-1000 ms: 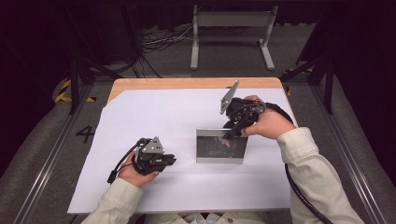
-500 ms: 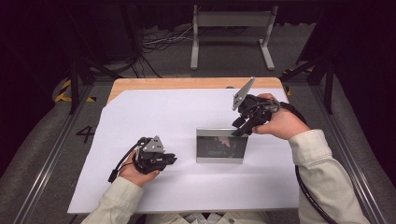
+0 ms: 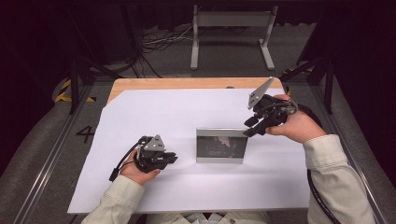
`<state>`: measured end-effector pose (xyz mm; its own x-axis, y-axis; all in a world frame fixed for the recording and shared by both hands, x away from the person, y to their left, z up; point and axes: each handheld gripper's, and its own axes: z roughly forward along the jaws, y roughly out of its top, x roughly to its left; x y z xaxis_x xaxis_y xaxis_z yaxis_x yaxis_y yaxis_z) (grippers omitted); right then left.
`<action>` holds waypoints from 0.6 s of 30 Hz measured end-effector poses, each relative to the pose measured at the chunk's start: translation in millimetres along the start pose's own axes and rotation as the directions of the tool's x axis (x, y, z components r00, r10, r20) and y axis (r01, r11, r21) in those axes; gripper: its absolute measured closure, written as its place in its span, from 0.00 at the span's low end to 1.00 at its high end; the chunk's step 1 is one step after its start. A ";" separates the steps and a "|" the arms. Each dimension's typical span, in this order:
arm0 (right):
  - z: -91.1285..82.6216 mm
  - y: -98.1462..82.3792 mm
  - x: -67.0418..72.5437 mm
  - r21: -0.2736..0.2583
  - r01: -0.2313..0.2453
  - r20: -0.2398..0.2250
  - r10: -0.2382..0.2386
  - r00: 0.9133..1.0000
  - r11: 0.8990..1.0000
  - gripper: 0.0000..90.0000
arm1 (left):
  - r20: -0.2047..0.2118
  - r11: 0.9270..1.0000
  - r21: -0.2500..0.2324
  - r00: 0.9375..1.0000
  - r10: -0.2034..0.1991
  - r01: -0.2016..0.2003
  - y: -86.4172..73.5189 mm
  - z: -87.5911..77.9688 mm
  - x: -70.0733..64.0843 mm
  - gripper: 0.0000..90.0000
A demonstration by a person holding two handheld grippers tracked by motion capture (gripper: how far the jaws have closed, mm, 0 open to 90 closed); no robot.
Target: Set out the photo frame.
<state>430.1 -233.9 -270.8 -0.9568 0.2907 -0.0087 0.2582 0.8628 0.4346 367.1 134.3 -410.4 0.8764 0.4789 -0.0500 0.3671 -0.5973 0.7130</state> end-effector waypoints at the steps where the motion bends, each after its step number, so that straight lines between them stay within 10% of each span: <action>1: -1.1 -1.6 0.1 0.000 -0.004 0.000 0.004 1.000 1.000 0.65 | -0.001 1.000 0.000 1.000 0.000 0.000 -0.1 -0.1 0.2 0.89; 18: -2.8 -38.5 -3.3 -0.084 -0.069 0.004 0.069 0.998 0.994 0.65 | -0.039 1.000 -0.010 0.999 -0.020 0.020 -2.6 -2.4 5.4 0.88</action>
<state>423.0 -269.3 -285.0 -0.9360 0.3516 0.0177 0.3112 0.8029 0.5085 370.1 140.0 -410.8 0.8560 0.5156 -0.0374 0.3813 -0.5808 0.7192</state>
